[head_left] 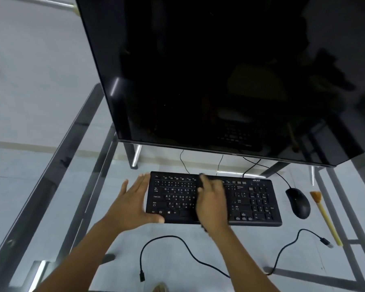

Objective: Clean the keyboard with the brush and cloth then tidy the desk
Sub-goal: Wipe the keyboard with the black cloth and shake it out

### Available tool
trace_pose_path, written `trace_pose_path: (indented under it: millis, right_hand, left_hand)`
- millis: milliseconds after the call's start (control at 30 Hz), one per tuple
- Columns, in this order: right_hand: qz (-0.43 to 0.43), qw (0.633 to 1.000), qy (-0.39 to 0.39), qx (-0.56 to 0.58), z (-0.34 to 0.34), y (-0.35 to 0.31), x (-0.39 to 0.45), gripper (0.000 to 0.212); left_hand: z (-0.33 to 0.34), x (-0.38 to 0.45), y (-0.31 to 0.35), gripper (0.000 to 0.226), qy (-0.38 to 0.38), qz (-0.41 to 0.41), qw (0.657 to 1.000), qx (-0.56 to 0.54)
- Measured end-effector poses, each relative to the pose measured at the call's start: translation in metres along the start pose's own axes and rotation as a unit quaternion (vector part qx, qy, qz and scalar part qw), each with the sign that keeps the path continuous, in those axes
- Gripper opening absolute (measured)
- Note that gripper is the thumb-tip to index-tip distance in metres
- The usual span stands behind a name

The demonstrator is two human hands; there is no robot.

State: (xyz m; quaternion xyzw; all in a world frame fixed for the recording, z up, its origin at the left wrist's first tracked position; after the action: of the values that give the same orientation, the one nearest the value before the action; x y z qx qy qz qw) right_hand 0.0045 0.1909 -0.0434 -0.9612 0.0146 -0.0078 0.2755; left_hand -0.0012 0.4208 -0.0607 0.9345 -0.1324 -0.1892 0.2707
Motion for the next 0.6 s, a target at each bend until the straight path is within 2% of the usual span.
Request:
trace_pose_path:
  millis: [67, 100, 167, 233, 267, 400, 500, 533, 600]
  right_hand:
    - [-0.116, 0.989, -0.085, -0.028, 0.016, -0.025, -0.006, 0.042]
    - [-0.145, 0.983, -0.108, -0.037, 0.017, -0.027, 0.000, 0.042]
    - [-0.084, 0.992, -0.092, -0.032, 0.013, -0.019, 0.021, 0.043]
    - [-0.012, 0.999, -0.021, -0.037, 0.013, -0.018, 0.034, 0.045]
    - [-0.014, 0.999, -0.016, -0.043, 0.018, -0.029, 0.033, 0.046]
    - [-0.131, 0.987, -0.088, -0.031, 0.042, -0.068, 0.013, 0.049]
    - [-0.035, 0.999, -0.030, -0.005, 0.038, -0.063, 0.032, 0.041]
    - [-0.030, 0.999, -0.026, -0.016, 0.040, -0.070, 0.033, 0.040]
    - [-0.101, 0.991, -0.081, -0.045, 0.050, -0.095, 0.020, 0.040]
  left_hand:
    - [-0.002, 0.001, -0.001, 0.136, 0.001, 0.003, 1.000, -0.006]
    - [-0.002, 0.001, -0.001, 0.136, 0.001, 0.007, 1.000, -0.006]
    - [-0.003, 0.001, -0.001, 0.135, 0.000, 0.010, 1.000, 0.000]
    - [-0.002, 0.000, -0.003, 0.135, -0.005, 0.004, 1.000, 0.011]
    - [-0.002, 0.000, -0.003, 0.135, -0.006, 0.001, 1.000, 0.012]
    - [-0.002, 0.001, -0.004, 0.134, -0.002, 0.002, 1.000, -0.002]
    - [-0.003, 0.000, -0.003, 0.134, 0.003, 0.005, 1.000, -0.006]
    - [-0.002, 0.000, -0.004, 0.134, 0.006, 0.006, 1.000, -0.008]
    - [-0.001, -0.001, -0.006, 0.133, 0.019, 0.011, 1.000, -0.003]
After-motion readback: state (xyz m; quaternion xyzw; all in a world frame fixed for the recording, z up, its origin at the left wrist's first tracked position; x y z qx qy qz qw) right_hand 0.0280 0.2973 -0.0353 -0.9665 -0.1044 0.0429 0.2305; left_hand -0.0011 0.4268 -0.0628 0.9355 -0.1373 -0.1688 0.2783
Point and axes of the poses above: each hand's wrist, its own x-axis towards the middle knuckle, its own z-axis out of the palm, y = z × x, the point moved 2 cm from there along x, towards the middle knuckle, and after that the axes turned 5 degrees about -y, right-handed, at the moved point
